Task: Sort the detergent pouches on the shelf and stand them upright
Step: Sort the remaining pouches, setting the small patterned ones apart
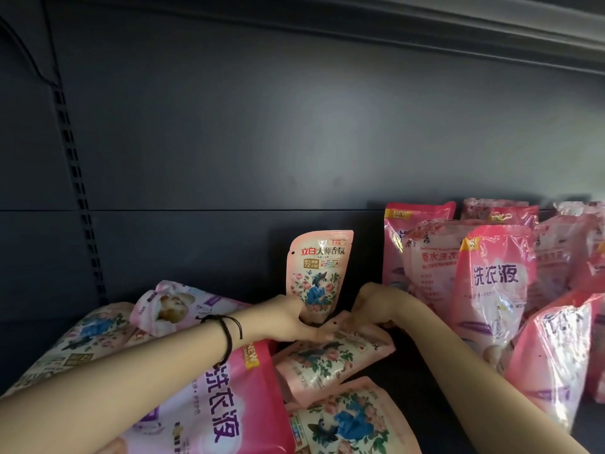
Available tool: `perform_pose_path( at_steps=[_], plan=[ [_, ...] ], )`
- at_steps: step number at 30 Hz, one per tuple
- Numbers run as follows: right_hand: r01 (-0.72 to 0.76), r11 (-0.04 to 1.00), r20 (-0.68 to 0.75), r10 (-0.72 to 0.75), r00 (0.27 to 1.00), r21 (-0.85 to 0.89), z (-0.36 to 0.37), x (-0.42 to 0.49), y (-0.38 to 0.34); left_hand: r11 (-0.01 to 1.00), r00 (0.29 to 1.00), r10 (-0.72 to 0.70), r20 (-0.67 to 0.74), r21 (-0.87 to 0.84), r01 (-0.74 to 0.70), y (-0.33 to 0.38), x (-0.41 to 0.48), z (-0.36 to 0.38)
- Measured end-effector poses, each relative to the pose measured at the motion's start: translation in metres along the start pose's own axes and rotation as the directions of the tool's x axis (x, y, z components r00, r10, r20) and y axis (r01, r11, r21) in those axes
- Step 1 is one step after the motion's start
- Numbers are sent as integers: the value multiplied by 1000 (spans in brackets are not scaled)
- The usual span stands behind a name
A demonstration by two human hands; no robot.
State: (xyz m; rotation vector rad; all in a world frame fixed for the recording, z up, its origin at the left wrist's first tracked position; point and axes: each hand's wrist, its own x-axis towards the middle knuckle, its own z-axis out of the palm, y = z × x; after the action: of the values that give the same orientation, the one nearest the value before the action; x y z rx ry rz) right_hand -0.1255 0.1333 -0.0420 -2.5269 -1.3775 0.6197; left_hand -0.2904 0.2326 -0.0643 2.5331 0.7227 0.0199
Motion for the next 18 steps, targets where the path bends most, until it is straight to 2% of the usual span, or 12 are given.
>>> perform_pose_path(
  at_steps=[5, 8, 10, 12, 14, 16, 18],
  plan=[
    [177, 948, -95, -157, 983, 266, -15, -12, -7, 947, 998, 8, 68, -321, 15, 1, 2, -6],
    [287, 915, -221, -229, 948, 284, -24, -20, -15, 829, 998, 69, 9, -557, -53, 4, 0, -12],
    [387, 897, -369, -293, 882, 213, -29, -26, -22, 713, 994, 81, -69, -693, -106, 8, -2, -19],
    [460, 881, -531, -341, 776, 107, -32, -32, -28, 670, 985, 67, -160, -725, -163, 10, -4, -28],
    [499, 864, -678, -329, 658, 66, -31, -36, -31, 641, 971, 40, -235, -740, -205, 10, -6, -34],
    [533, 844, -772, -302, 559, 56, -30, -37, -30, 600, 955, -26, -295, -768, -222, 7, -6, -35],
    [558, 829, -785, -317, 532, 44, -29, -35, -27, 570, 938, -88, -336, -789, -229, 4, -6, -31]
  ],
)
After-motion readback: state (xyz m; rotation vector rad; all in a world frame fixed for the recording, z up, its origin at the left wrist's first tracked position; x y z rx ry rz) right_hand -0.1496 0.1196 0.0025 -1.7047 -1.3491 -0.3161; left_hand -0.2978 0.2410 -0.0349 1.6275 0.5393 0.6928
